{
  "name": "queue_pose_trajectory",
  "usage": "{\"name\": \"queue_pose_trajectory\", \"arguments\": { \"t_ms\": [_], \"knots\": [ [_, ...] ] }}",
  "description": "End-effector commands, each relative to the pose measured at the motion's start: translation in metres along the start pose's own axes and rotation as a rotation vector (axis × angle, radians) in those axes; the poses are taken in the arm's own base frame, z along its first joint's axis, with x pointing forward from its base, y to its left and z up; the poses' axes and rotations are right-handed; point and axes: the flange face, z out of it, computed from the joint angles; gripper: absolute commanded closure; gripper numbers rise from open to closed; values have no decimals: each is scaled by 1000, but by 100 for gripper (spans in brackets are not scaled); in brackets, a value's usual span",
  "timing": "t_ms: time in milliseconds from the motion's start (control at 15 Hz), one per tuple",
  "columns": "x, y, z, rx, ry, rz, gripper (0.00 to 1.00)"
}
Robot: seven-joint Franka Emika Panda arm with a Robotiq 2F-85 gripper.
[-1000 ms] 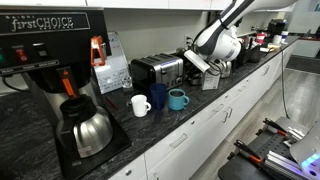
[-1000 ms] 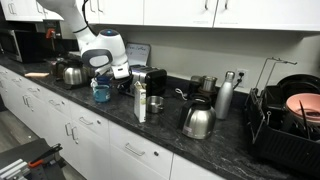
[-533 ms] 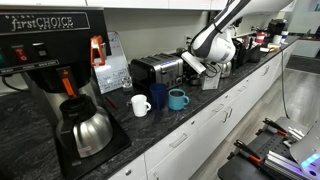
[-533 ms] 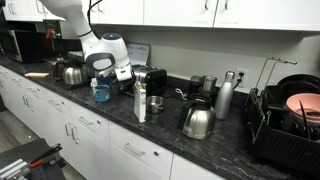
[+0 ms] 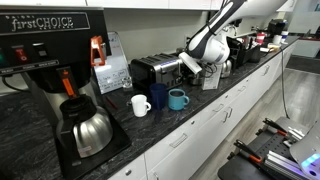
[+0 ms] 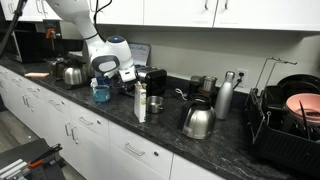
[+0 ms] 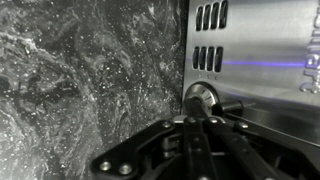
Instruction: Push the right lever on the toaster upwards
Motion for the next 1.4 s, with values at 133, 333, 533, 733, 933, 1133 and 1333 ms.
{"name": "queue_pose_trajectory", "arguments": {
  "t_ms": [133, 333, 533, 733, 933, 1133, 1333],
  "knots": [
    [4, -4, 9, 12, 3, -4, 100],
    [7, -4, 11, 10, 5, 2, 100],
    [10, -6, 9, 17, 10, 7, 100],
    [12, -11, 5, 32, 13, 11, 100],
    [14, -16, -1, 49, 16, 21, 100],
    [19, -25, -7, 74, 21, 29, 100],
    [25, -35, -14, 104, 30, 39, 100]
  ]
}}
